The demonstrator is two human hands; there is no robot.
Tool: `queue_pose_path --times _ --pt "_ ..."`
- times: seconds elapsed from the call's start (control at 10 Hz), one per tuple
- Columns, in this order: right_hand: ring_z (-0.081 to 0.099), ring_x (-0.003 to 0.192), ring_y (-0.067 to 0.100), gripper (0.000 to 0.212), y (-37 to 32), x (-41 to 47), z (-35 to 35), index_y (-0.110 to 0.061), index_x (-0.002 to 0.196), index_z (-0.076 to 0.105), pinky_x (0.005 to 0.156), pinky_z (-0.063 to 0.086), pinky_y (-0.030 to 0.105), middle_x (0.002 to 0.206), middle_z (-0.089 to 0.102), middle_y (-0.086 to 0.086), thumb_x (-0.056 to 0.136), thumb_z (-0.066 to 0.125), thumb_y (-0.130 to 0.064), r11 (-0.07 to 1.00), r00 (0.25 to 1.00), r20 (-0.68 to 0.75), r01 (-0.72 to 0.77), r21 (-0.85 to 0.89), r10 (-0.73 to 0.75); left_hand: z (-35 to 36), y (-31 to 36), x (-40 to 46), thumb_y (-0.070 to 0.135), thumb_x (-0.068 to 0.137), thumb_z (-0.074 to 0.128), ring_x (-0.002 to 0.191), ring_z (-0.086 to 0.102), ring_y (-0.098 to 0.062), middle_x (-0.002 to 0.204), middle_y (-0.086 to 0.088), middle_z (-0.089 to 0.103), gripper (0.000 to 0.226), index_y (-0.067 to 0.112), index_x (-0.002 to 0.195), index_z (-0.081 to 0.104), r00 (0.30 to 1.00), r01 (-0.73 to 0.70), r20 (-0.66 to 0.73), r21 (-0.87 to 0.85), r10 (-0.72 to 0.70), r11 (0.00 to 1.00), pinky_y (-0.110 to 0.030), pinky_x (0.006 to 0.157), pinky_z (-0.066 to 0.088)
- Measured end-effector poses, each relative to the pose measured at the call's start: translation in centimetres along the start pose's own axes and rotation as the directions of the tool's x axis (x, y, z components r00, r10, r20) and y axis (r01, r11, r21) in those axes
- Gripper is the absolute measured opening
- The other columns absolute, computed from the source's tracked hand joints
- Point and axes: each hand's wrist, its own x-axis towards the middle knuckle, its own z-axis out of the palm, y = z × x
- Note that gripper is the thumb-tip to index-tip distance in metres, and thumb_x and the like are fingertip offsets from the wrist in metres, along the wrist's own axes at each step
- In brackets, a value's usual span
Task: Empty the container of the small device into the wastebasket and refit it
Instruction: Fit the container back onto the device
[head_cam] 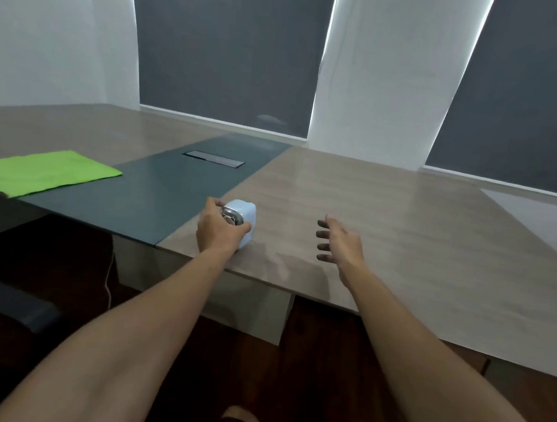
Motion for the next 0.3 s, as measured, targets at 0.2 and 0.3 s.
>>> queue_pose_path --times 0.2,0.3 --pt "0.064 0.093 0.022 0.040 0.4 1.4 -3.0 -0.015 0.108 0.073 0.089 0.057 0.044 0.105 0.072 0.005 0.094 0.051 -0.046 0.989 0.986 -0.145 0.056 -0.138 -0.076 0.7 -1.3 0.4 0.027 0.062 0.084 0.106 0.061 -0.032 0.120 -0.010 0.062 0.064 0.017 0.115 0.050 1.000 -0.012 -0.007 0.073 0.013 0.997 -0.038 0.085 0.048" --pt "0.062 0.104 0.026 0.039 0.5 1.2 -5.0 -0.014 0.103 0.072 0.086 0.047 0.034 0.098 0.068 0.003 0.095 0.050 -0.045 0.942 0.972 -0.180 0.084 -0.325 -0.149 0.5 -0.6 0.2 0.032 0.062 0.085 0.113 0.056 -0.033 0.126 -0.013 0.057 0.073 0.015 0.122 0.047 0.999 -0.024 -0.026 0.130 0.027 0.991 -0.041 0.090 0.048"
